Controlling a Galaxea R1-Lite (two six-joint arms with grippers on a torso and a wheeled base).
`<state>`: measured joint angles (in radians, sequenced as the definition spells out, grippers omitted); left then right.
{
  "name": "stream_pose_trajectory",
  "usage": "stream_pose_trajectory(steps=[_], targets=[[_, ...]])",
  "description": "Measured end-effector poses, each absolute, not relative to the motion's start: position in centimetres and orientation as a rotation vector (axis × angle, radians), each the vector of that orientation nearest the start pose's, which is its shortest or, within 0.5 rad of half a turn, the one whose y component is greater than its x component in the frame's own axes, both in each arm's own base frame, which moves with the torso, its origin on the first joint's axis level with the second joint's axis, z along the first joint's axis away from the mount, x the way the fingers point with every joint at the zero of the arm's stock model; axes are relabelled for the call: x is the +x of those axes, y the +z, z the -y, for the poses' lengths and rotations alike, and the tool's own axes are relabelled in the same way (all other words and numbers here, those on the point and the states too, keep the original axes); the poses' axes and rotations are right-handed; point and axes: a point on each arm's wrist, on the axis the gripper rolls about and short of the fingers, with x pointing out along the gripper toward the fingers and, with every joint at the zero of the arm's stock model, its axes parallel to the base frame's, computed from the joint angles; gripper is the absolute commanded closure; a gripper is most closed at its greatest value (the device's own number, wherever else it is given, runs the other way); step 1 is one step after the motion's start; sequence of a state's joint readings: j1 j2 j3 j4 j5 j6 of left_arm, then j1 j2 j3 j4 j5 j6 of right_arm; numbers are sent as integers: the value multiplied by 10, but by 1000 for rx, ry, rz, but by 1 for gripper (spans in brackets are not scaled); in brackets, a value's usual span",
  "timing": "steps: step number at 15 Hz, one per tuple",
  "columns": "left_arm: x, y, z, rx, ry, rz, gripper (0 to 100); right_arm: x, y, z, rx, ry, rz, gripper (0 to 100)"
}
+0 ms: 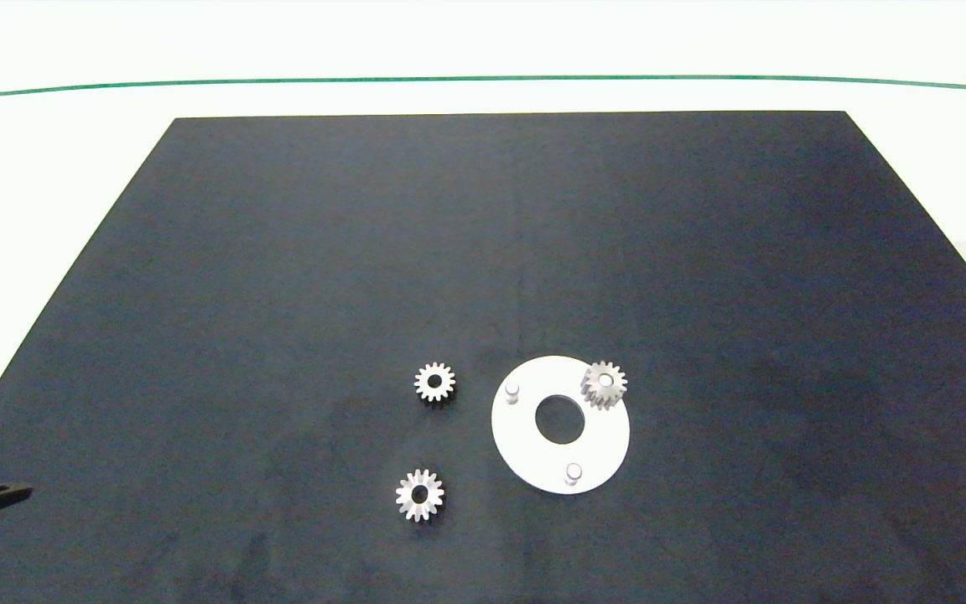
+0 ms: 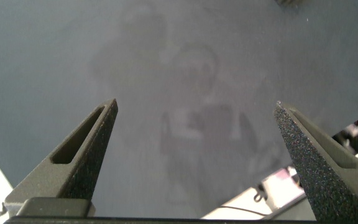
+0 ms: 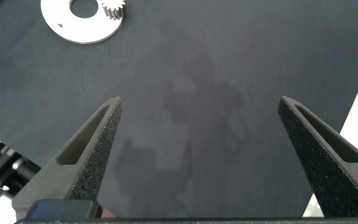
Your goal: Install three planetary gears onto the carrier pins
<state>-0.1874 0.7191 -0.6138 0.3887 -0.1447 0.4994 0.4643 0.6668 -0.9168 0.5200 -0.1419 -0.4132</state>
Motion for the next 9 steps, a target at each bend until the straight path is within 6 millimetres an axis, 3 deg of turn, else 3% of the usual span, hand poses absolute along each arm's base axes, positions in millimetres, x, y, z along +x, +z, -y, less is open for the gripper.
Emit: stream_pose_trajectory(steps=[5,9], targets=[[89,177,35,552,-574,-340,0,3,268,2,-477,359,-166,0],[94,158,61,611,-676,-391,0,3,261,2,-482,363,-187,0]])
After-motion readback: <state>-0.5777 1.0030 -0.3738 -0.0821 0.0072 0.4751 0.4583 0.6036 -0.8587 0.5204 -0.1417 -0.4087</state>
